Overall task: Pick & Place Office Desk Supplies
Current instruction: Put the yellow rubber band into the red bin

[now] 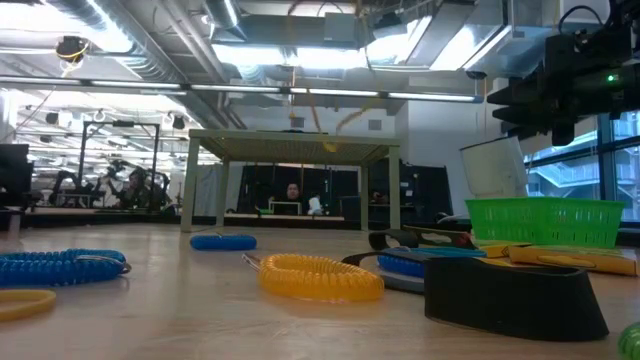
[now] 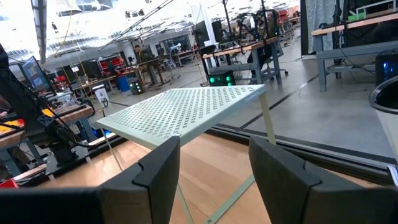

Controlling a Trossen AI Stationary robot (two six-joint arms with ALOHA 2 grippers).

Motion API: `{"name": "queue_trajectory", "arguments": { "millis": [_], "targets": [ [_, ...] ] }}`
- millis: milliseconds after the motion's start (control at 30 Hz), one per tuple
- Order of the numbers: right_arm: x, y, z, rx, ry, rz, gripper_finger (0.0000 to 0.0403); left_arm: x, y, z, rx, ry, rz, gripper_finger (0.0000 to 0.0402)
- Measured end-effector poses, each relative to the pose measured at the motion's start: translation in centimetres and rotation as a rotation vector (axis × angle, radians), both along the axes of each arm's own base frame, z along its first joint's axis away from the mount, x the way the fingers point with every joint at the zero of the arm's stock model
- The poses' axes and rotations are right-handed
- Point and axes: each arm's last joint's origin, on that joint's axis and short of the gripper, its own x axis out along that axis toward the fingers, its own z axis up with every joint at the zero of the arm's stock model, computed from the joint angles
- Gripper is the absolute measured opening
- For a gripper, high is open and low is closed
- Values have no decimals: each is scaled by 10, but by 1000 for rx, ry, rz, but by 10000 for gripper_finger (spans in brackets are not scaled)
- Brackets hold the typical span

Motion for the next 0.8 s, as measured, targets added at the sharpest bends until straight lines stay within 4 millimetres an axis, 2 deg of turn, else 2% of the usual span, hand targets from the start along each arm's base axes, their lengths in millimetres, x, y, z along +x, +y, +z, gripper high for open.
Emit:
{"name": "queue_trajectory", "arguments": {
  "millis": [333,533,700,800],
  "targets": [
    [0,0,0,0,0,0,194,-2,3,30,57,-137,91,2],
    [0,0,0,0,0,0,194,-3,3,31,49,-146,107,2],
    [0,0,0,0,0,0,194,-8,1,30,-85,-201,201,1],
    [0,0,0,0,0,0,194,-11,-6,27,-140,-221,161,1]
  ]
}}
